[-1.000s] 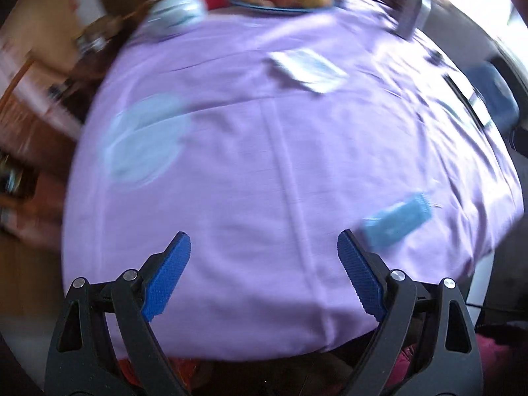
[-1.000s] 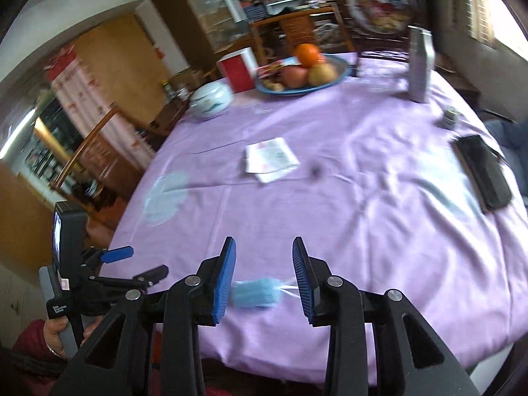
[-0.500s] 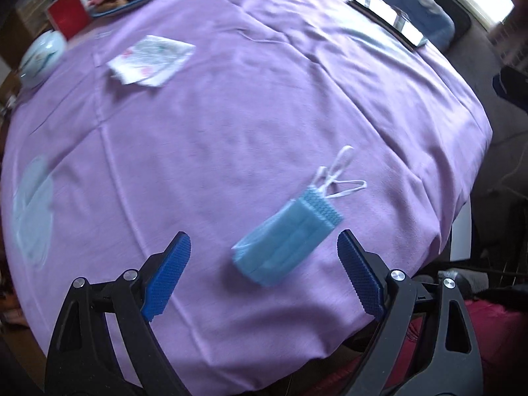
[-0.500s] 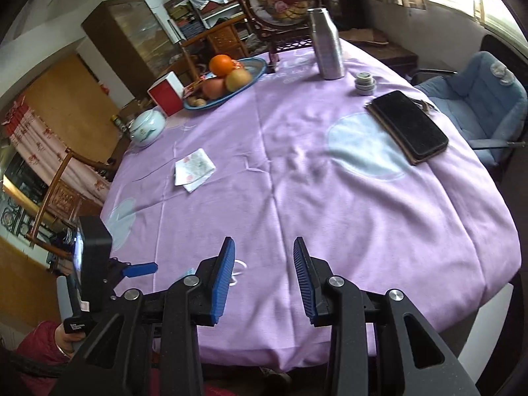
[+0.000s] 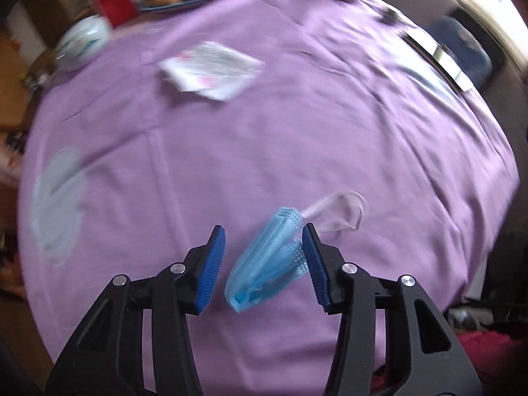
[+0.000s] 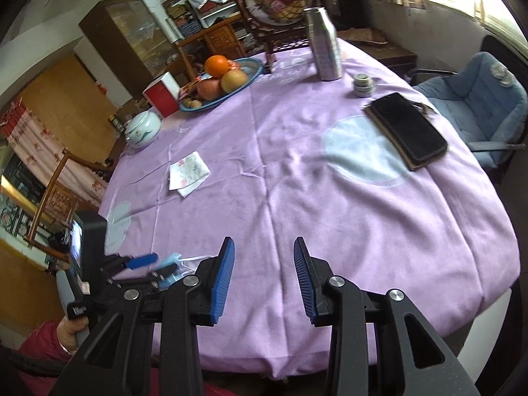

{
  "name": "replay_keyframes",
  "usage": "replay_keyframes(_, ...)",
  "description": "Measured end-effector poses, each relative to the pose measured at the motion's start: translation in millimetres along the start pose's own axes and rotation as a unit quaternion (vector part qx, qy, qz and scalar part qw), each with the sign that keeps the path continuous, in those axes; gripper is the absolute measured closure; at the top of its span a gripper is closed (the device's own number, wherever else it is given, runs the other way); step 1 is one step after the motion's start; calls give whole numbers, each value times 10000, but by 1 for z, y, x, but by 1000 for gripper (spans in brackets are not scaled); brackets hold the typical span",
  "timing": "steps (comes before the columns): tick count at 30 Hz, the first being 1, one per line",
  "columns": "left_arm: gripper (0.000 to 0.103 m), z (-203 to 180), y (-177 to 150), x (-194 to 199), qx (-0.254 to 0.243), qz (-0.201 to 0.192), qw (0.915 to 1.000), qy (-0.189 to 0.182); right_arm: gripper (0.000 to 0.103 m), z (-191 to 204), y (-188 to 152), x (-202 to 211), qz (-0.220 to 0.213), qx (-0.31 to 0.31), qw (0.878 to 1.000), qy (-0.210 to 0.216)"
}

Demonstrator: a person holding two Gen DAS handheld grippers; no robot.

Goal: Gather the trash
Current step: 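Close the left tool on the blue face mask and lift it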

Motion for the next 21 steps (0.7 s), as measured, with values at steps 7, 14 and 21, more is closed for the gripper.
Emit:
replay_keyframes(7,55,74,-26,15,1117,22,9929,402,66,36,10,-23,208,393,9985,323)
replay_keyframes(14,47,116,-58,30,1905,94,9809,372,66,76,14,-46,433,809,9938,624)
replay_keyframes(21,35,90,-57,24,1666,100,9860,22,66,83,13,-49,518,887,9928,616)
Point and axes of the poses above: each gripper's, at about its wrist camera, not at the fingertips, and x roughly against the way its jaws point, z to its left, y to its top, the point moved 8 cm from there along -x, roughly the way its jaws point, and after that the axes turned 6 degrees about -x, right-handed, at the moved point
